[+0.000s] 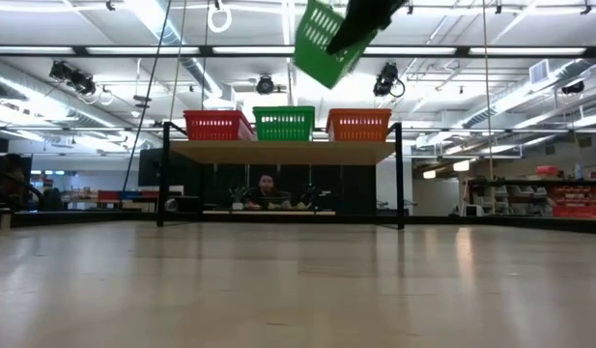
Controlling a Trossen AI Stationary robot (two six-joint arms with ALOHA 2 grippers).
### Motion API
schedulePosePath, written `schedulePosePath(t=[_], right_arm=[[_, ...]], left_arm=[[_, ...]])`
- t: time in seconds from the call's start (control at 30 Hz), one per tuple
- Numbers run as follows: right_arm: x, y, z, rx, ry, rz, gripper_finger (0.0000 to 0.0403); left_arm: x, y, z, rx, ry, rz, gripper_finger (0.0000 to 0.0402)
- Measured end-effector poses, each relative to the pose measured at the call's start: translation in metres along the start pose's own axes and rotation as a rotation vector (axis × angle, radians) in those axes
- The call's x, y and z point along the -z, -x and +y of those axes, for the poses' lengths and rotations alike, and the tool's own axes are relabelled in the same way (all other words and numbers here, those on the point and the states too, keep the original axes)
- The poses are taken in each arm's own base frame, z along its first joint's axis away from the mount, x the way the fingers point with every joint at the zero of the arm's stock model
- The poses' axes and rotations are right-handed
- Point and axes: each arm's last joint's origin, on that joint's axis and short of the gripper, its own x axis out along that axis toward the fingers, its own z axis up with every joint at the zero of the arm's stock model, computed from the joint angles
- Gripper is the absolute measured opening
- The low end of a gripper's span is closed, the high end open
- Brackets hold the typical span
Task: Stack baskets on shelf by color
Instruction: Stack the green basket on top of the green basket on the shelf
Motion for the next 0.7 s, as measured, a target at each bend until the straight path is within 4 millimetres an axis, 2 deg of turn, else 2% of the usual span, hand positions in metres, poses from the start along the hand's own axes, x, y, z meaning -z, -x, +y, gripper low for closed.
schedulePosePath(t=[0.27,0.53,0.7], right_arm=[[-0.008,-0.040,-0.027,0.013,0.058,0.138,0.0011],[-0.039,-0.058,-0.063,0.039,0.055,0.160,0.0011],[-0.049,-0.067,-0.087,0.013,0.021,0.164,0.0011]], left_arm=[[-0.001,-0.002,0.018,-0.063,-0.025,0.030,0.0075],[-0.002,-0.003,0.022,-0.076,-0.017,0.028,0.0075],[-0.002,-0.001,0.018,-0.059,-0.015,0.028,0.0075]])
